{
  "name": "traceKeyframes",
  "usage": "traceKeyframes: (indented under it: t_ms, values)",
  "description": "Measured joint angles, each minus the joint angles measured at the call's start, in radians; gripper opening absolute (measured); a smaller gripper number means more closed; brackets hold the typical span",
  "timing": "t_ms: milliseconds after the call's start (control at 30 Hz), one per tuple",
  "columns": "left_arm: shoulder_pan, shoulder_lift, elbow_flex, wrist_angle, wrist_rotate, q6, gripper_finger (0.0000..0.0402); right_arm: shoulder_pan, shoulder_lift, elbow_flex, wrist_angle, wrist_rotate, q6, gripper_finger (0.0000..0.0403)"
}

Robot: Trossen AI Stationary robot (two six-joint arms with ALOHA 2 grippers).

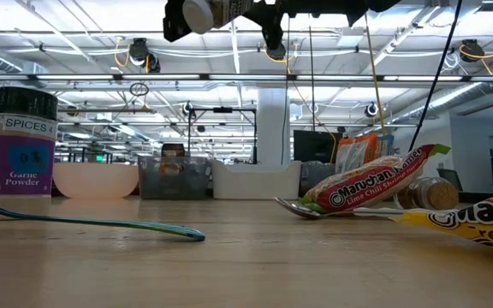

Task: Pick & Place Food Item
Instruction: Put the white seasoning bottle into the left black bin

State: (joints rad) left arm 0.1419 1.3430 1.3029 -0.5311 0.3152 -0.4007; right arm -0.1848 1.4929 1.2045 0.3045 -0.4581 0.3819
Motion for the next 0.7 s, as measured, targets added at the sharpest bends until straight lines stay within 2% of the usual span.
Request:
traceKeyframes:
  t_ms: [100,500,700]
  values:
    - [-0.001,0.0,0.0,-0.002,-0.004,0.001,0.0207,0.0,0.0,0.0,-0.003,-0.006,0.001,0.019]
    - [0.001,0.0,0.0,0.004,-0.003,-0.02,0.0209,-0.001,0.0,0.0,-0.002,-0.014,0.004,0.019]
    - [0.003,-0.001,0.0,0.019,-0.012,-0.059,0.0305,0.001,0.0,-0.001,0.005,-0.024,-0.009,0.019]
